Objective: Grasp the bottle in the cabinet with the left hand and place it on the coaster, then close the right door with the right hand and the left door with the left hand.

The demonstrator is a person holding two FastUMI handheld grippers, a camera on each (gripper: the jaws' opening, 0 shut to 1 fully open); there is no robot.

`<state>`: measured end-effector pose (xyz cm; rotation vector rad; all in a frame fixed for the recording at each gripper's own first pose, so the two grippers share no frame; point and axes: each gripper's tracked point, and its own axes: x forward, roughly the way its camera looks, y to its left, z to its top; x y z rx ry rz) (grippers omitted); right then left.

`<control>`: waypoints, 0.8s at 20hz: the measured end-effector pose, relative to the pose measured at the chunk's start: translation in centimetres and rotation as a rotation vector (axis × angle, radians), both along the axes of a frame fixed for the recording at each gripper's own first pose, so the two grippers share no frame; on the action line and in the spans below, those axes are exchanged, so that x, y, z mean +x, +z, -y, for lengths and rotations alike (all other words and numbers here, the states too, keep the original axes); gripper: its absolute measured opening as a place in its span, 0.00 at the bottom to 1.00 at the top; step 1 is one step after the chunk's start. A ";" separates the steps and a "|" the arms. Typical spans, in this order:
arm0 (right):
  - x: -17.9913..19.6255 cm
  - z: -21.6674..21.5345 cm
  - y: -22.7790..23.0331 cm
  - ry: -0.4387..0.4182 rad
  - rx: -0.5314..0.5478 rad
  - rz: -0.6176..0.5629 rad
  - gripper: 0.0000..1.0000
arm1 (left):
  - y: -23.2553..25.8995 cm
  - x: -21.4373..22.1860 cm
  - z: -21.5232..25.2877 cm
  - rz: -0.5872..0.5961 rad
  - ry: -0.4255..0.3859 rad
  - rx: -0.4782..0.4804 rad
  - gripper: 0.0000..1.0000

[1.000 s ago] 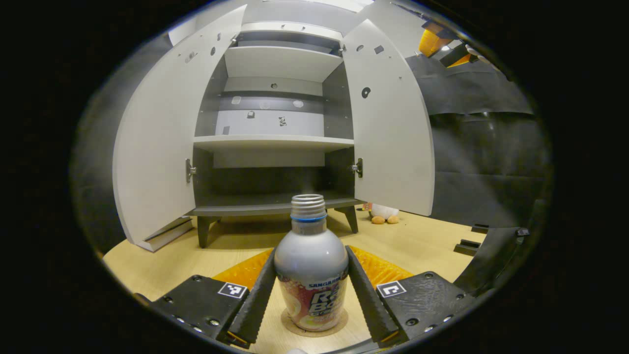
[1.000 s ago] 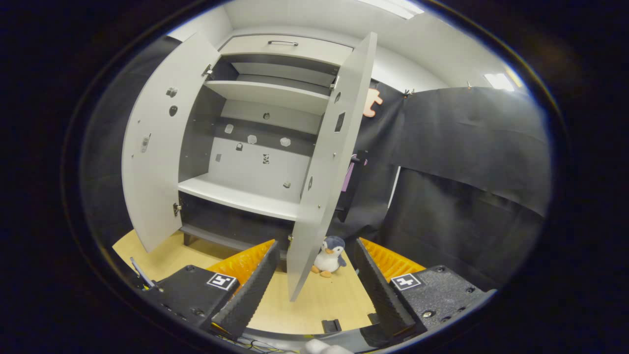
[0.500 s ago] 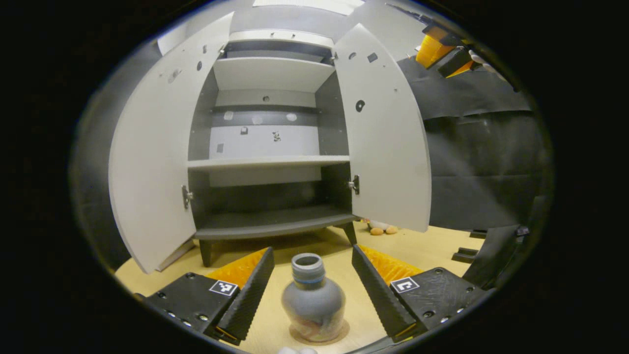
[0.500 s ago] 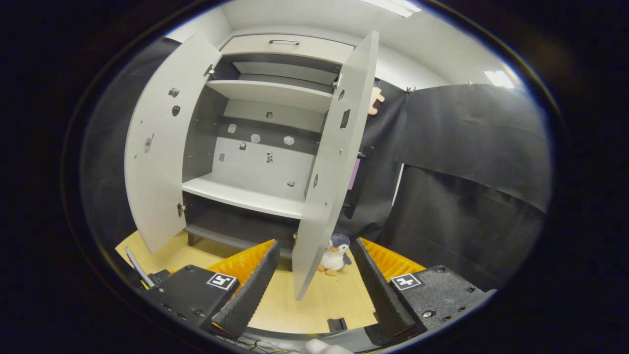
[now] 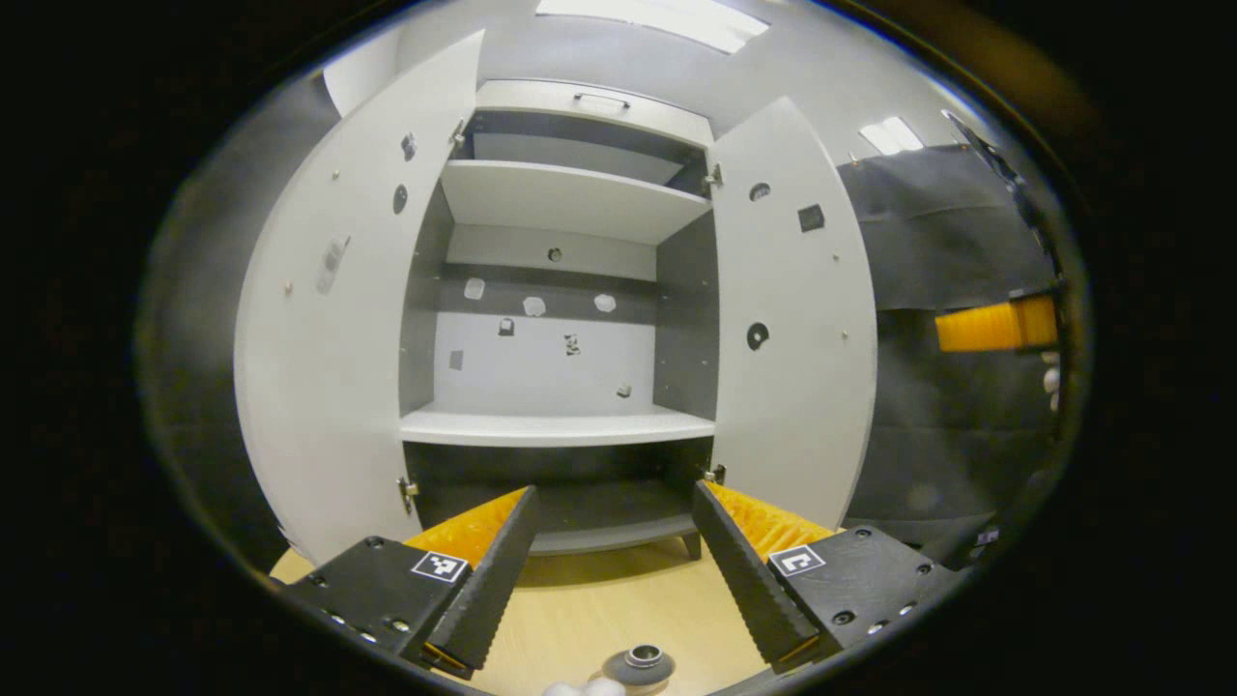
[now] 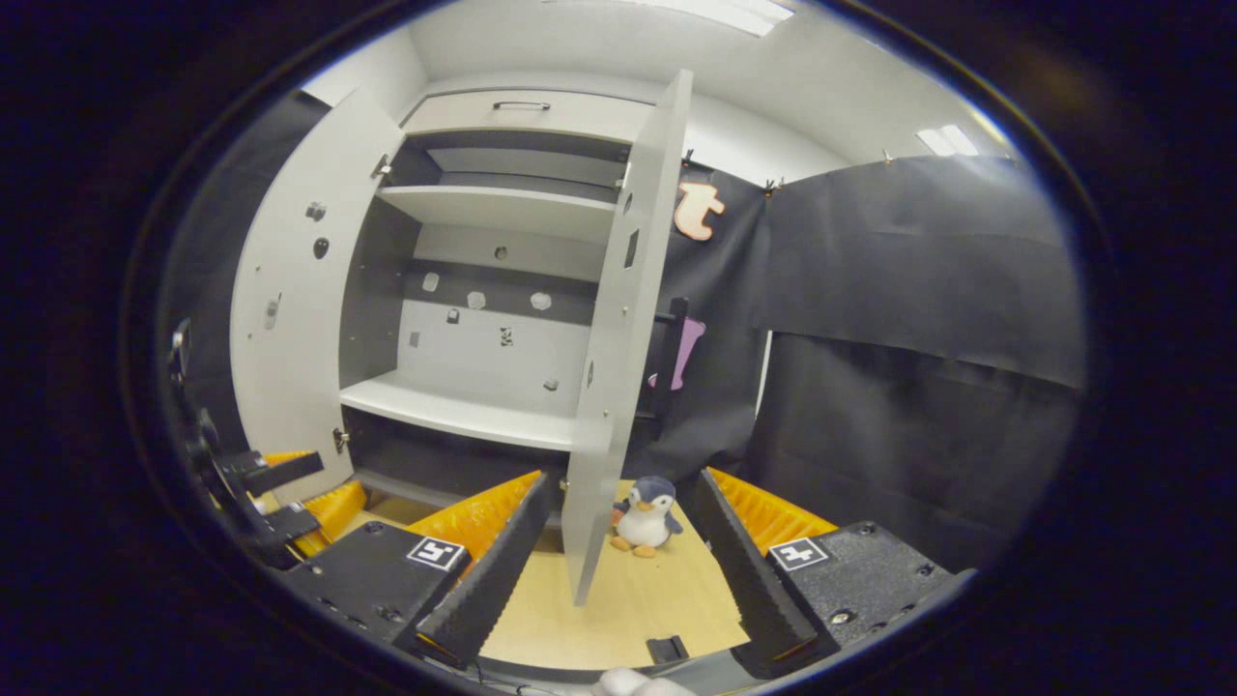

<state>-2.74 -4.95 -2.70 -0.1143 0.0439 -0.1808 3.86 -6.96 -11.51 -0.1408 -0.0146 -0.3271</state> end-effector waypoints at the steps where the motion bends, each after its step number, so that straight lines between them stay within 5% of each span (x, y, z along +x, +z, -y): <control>1: 0.1 0.5 0.2 -0.006 0.009 0.014 0.99 | 1.6 0.0 -1.6 0.009 0.028 0.009 0.98; 7: 1.4 5.8 1.1 -0.078 0.103 0.080 0.99 | 6.8 -2.5 -8.9 -0.011 0.196 0.077 0.92; 9: 2.4 8.4 1.3 -0.093 0.112 0.086 1.00 | 7.4 -3.9 -10.7 -0.025 0.268 0.121 1.00; 13: 5.9 12.6 2.6 -0.050 0.137 0.090 0.99 | 7.5 -6.2 -10.9 -0.073 0.354 0.144 0.92; 16: 9.2 14.5 3.7 0.024 0.164 0.086 1.00 | 8.2 -7.6 -10.2 -0.076 0.428 0.155 0.99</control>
